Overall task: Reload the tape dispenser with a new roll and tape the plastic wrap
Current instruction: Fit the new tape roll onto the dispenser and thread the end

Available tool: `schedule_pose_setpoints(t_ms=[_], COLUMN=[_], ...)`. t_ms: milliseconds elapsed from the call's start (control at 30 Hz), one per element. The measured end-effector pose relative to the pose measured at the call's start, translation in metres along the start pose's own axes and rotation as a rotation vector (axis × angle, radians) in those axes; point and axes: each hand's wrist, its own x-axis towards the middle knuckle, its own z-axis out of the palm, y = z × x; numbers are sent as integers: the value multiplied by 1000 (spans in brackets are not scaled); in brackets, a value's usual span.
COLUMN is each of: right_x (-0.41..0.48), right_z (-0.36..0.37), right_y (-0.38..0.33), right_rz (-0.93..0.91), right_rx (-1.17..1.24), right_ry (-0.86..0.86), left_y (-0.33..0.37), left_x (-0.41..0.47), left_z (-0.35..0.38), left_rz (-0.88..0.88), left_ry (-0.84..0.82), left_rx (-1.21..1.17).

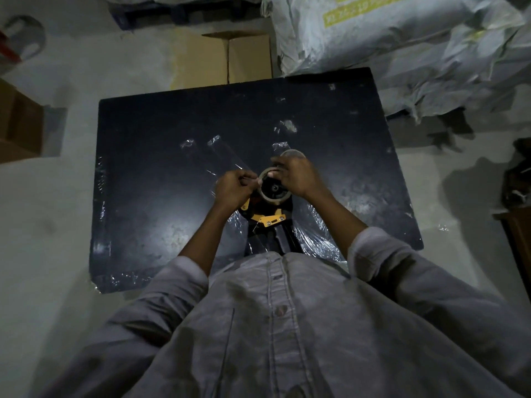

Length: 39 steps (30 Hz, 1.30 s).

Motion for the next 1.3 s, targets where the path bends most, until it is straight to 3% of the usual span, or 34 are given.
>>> schedule_pose_setpoints(t_ms=[100,200,267,967,1300], right_x=[-15,-29,-35,-31,-29], right_z=[-10,-17,-19,-6,-16], right_y=[7,17,24,25,17], right_rz=[94,296,375,547,626], right_rx=[250,575,649,614,701], right_ry=[86,65,53,122,66], left_y=[4,10,12,34,44], left_x=[3,5,6,28,36], left_z=[-6,-14,-16,-4,-14], left_rz=[-29,-38,-28,-140,-87], left_ry=[0,-29,-57,-4,-202], left_rx=[-43,-86,-72,228,266])
